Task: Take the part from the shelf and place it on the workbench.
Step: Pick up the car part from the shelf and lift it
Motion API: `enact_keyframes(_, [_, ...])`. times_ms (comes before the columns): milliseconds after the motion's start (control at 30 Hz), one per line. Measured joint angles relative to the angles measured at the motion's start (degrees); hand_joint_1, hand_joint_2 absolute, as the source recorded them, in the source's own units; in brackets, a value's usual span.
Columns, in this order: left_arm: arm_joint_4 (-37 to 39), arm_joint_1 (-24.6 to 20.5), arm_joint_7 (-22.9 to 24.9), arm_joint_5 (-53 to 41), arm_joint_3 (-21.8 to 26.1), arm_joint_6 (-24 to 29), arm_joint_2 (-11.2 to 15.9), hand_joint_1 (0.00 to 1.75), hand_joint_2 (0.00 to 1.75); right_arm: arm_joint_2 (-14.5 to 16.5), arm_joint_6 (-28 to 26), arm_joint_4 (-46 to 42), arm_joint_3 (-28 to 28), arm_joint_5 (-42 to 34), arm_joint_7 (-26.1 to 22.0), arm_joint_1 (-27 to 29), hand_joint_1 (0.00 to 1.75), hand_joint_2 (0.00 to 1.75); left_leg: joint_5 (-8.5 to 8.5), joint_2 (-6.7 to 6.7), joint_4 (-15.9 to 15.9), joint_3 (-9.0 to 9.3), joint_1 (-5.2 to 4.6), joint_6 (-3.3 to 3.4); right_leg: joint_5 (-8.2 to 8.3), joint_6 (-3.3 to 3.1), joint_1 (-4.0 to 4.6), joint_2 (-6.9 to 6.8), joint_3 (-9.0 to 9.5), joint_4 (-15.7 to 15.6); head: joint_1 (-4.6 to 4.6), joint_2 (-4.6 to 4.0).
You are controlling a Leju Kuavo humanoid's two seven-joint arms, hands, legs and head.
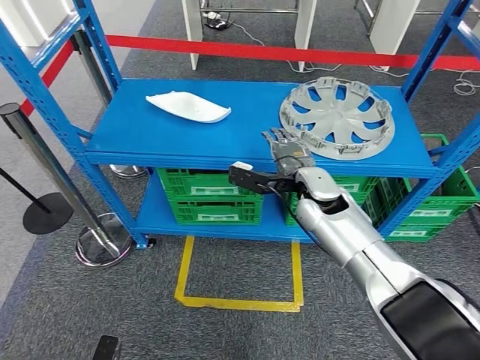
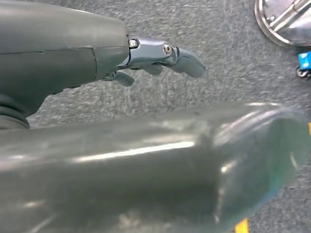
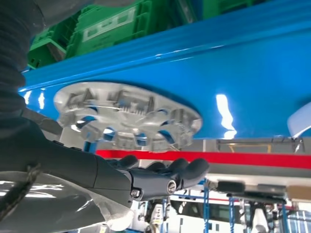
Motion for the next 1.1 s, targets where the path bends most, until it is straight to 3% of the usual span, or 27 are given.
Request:
enact_keyframes(100, [0.0, 0.1, 0.0, 0.0, 0.0, 0.0, 0.0, 0.00, 0.00, 0.1, 0.1, 0.3, -0.2, 0.1, 0.0, -0.1, 0.00, 1.75, -0.92, -0.10, -0.9, 0.60, -0.16, 1.30, -0.41, 0.99, -0.05, -0.09, 0.00, -0.3, 0.10, 0.00])
enact_keyframes(167, [0.0, 0.1, 0.0, -0.1, 0.1, 0.0, 0.0, 0.00, 0.00, 0.1, 0.0, 0.4, -0.4, 0.1, 0.0, -0.2, 0.00, 1.75, -1.13, -0.14, -1.3, 1.13, 0.00, 2.09, -1.76, 1.45, -0.13, -0.09, -1.28, 2.0, 0.29, 0.00])
enact_keyframes(267, [0.0, 0.0, 0.0, -0.1, 0.1, 0.0, 0.0, 0.00, 0.00, 0.1, 0.1, 0.6, -0.6, 0.1, 0.0, -0.2, 0.00, 1.75, -1.69, -0.15, -1.4, 1.69, -0.06, 2.84, -5.49, 1.63, -0.12, -0.02, -8.23, 13.4, 0.50, 0.00])
enact_keyframes(300, [0.0, 0.0, 0.0, -0.1, 0.1, 0.0, 0.0, 0.00, 0.00, 0.1, 0.1, 0.7, -0.6, 0.1, 0.0, 0.0, 0.00, 1.75, -1.96, -0.20, -1.4, 1.96, -0.12, 2.94, -5.68, 1.65, -0.11, -0.01, -10.46, 16.3, 0.49, 0.00])
enact_keyframes(333, [0.0, 0.1, 0.0, -0.1, 0.1, 0.0, 0.0, 0.00, 0.00, 0.1, 0.1, 0.8, -0.6, 0.1, 0.0, 0.2, 0.00, 1.75, -2.30, -0.29, -1.4, 2.34, -0.16, 2.95, -4.67, 1.59, -0.09, -0.02, -11.71, 17.1, 0.50, 0.00])
enact_keyframes(367, [0.0, 0.1, 0.0, -0.1, 0.1, 0.0, -0.1, 0.00, 0.00, 0.1, 0.1, 0.9, -0.6, 0.1, 0.1, 0.3, 0.00, 1.75, -2.68, -0.40, -1.4, 2.86, -0.17, 2.90, -2.49, 1.45, -0.07, -0.02, -11.70, 15.5, 0.51, 0.00])
enact_keyframes(433, [0.0, 0.1, 0.0, -0.1, 0.1, 0.0, -0.1, 0.00, 0.00, 0.1, 0.1, 1.0, -0.6, 0.1, 0.1, 0.3, 0.00, 1.75, -3.57, -0.60, -1.4, 4.03, -0.20, 2.59, 2.98, 0.93, 0.02, -0.02, -9.05, 7.9, 0.50, 0.00])
enact_keyframes(467, [0.0, 0.1, 0.0, -0.1, 0.1, 0.0, -0.1, 0.00, 0.00, 0.1, 0.1, 1.0, -0.7, 0.1, 0.1, 0.1, 0.00, 1.75, -3.97, -0.66, -1.3, 4.40, -0.29, 2.32, 4.56, 0.67, 0.12, 0.00, -7.44, 4.3, 0.44, 0.00])
enact_keyframes(500, [0.0, 0.0, 0.0, -0.1, 0.2, 0.0, -0.1, 0.00, 0.00, 0.1, 0.1, 1.1, -0.7, 0.1, 0.1, 0.0, 0.00, 1.75, -4.26, -0.66, -1.3, 4.55, -0.34, 2.02, 5.14, 0.45, 0.22, 0.03, -6.31, 2.0, 0.39, 0.00])
enact_keyframes(600, [0.0, 0.0, 0.0, -0.1, 0.2, 0.0, -0.1, 0.00, 0.00, 0.2, 0.1, 1.1, -0.7, 0.1, 0.1, -0.1, 0.00, 1.75, -4.81, -0.62, -1.4, 4.68, -0.37, 1.07, 4.18, -0.09, 0.34, 0.18, -5.25, 0.6, 0.30, 0.00])
enact_keyframes(667, [-0.1, 0.0, 0.0, -0.1, 0.2, 0.0, -0.1, 0.00, 0.00, 0.3, 0.1, 1.1, -0.8, 0.1, 0.1, -0.2, 0.00, 1.75, -5.92, -0.48, 0.4, 4.23, -0.30, 0.37, 3.80, -0.66, 0.08, 0.17, -4.50, 0.2, 0.18, 0.00])
enact_keyframes(700, [-0.1, 0.0, 0.0, -0.1, 0.2, 0.0, -0.1, 0.00, 0.00, 0.3, 0.1, 1.1, -0.8, 0.1, 0.1, -0.2, 0.00, 1.75, -7.06, -0.41, 3.0, 3.09, -0.23, 0.02, 3.57, -0.93, -0.05, 0.14, -4.01, 0.1, 0.12, 0.00])
enact_keyframes(800, [-0.1, 0.0, 0.0, -0.1, 0.3, 0.0, -0.1, 0.00, 0.00, 0.4, 0.1, 1.2, -0.7, 0.1, 0.1, 0.0, 0.00, 1.75, -10.37, -0.33, 13.9, -3.17, -0.07, -0.65, 2.63, -1.36, -0.04, 0.14, -2.84, 0.1, 0.03, 0.00])
enact_keyframes(867, [-0.1, 0.2, 0.0, -0.1, 0.4, 0.0, -0.1, 0.00, 0.00, 0.4, 0.1, 1.3, -0.6, 0.1, 0.1, 0.2, 0.00, 1.75, -9.12, -0.31, 15.8, -5.27, -0.05, -0.74, 2.06, -1.34, -0.03, 0.19, -2.10, 0.1, 0.03, 0.00])
enact_keyframes(933, [-0.1, 0.2, 0.0, -0.1, 0.4, 0.0, -0.1, 0.00, 0.00, 0.4, 0.1, 1.3, -0.6, 0.1, 0.1, 0.2, 0.00, 1.75, -7.61, -0.31, 14.9, -5.35, -0.04, -0.71, 1.79, -1.31, -0.03, 0.22, -1.73, 0.1, 0.03, 0.00])
enact_keyframes(1100, [-0.1, 0.2, 0.0, -0.1, 0.4, 0.0, -0.1, 0.00, 0.00, 0.4, 0.1, 1.3, -0.6, 0.1, 0.1, 0.2, 0.00, 1.75, -7.56, -0.31, 14.8, -5.34, -0.04, -0.71, 1.79, -1.30, -0.03, 0.22, -1.72, 0.1, 0.03, 0.00])
